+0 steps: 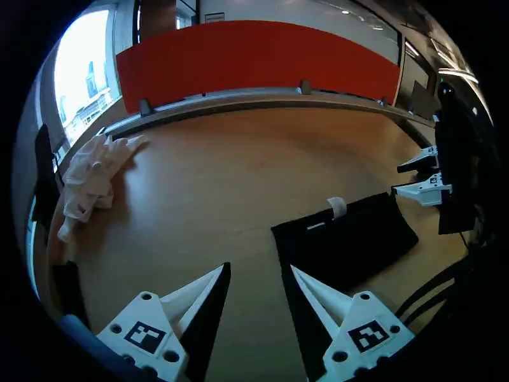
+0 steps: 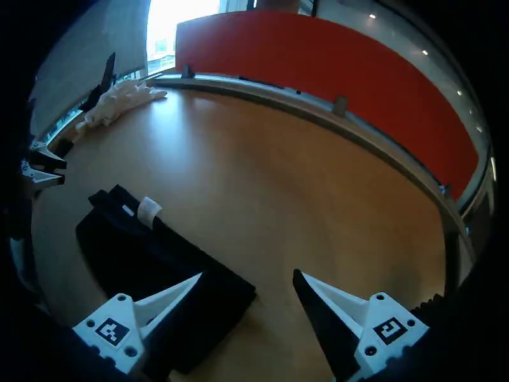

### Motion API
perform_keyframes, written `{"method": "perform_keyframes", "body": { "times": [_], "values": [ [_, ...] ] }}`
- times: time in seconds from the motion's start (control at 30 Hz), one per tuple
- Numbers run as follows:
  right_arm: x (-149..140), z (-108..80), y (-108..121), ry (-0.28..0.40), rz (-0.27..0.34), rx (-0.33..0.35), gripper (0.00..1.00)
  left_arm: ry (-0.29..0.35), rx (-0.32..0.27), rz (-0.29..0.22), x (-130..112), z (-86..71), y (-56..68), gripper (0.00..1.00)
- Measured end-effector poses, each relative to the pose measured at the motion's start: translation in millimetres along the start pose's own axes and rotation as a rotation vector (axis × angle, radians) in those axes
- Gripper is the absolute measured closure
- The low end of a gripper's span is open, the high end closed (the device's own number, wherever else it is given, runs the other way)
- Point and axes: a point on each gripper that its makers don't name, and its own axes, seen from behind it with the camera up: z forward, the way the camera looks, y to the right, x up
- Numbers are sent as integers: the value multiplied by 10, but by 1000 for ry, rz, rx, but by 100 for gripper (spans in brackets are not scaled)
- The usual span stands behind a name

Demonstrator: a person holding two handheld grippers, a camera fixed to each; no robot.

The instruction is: Fold towel

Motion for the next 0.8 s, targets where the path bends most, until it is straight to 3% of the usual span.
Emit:
{"method": "perform_keyframes", "body": {
  "times": [0.13,0.33,0.47,0.6,0.8],
  "values": [
    [7,19,-90,0,-5,15,0,-10,14,-15,-77,-55,-51,43],
    [47,45,-241,6,-20,40,0,-4,14,-28,-149,-164,-78,53],
    [100,67,-364,12,-35,62,0,0,23,-51,-194,-244,-106,53],
    [141,101,-499,16,-58,84,0,2,38,-85,-256,-334,-157,0],
    [176,152,-703,13,-93,115,0,5,70,-118,-367,-471,-278,0]
  ]
}}
